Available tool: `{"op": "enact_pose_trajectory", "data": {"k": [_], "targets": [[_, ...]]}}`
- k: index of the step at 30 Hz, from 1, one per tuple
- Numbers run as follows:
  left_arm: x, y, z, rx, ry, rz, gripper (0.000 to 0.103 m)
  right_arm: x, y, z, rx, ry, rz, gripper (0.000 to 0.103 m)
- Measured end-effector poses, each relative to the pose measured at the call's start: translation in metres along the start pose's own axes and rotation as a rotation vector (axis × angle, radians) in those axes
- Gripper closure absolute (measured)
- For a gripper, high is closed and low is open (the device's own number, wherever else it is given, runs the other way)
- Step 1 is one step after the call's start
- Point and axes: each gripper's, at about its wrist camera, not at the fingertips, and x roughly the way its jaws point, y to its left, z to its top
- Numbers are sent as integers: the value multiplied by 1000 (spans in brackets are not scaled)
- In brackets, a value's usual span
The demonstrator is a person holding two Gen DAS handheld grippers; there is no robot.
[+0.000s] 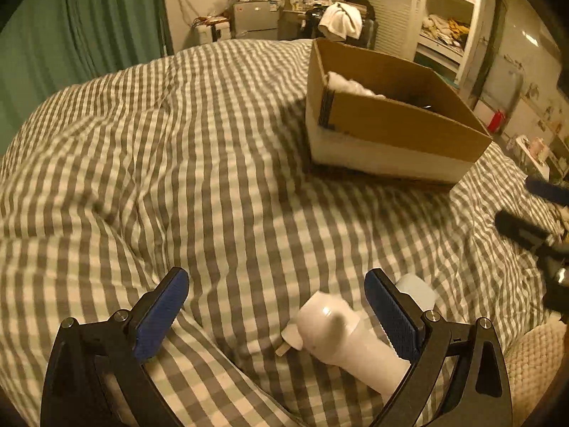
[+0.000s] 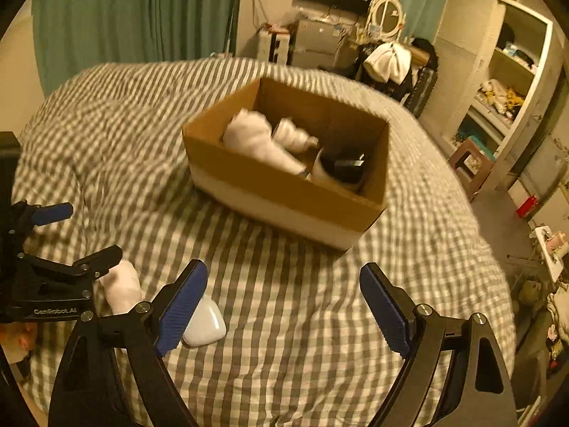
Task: Organize objects
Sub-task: 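Grasp the white bottle with the left tool while the right tool grasps the earbud case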
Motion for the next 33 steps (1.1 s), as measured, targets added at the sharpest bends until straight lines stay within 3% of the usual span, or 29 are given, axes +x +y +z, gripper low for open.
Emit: {"op": "enact_pose_trajectory", "data": {"k": [5, 12, 13, 14, 15, 19, 23, 28, 33], "targets": [[10, 9, -5, -50, 22, 25, 1, 35, 13, -19, -23, 78, 156, 16], [11, 6, -17, -22, 41, 30, 1, 90, 43, -47, -71, 214, 248, 29], [10, 4, -18, -15, 41, 30, 1, 92, 44, -48, -68, 220, 261, 36], [9, 2, -18, -10, 44, 27, 1, 94, 45, -49, -71, 228, 276, 53], [9, 1, -19, -9, 50, 23, 1, 96, 46, -50, -85, 236, 281, 53], [12, -11, -26, -4, 100, -13, 1, 89, 37, -49, -92, 217, 244, 53], [17, -30, -32, 65, 130, -25, 1, 83, 15, -44, -67, 187, 147, 53], [31, -40, -38, 107, 189, -44, 1, 79, 6, -43, -36, 178, 145, 53], [37, -43, -43, 125, 216, -79, 14, 77, 2, -43, -31, 173, 145, 53]]}}
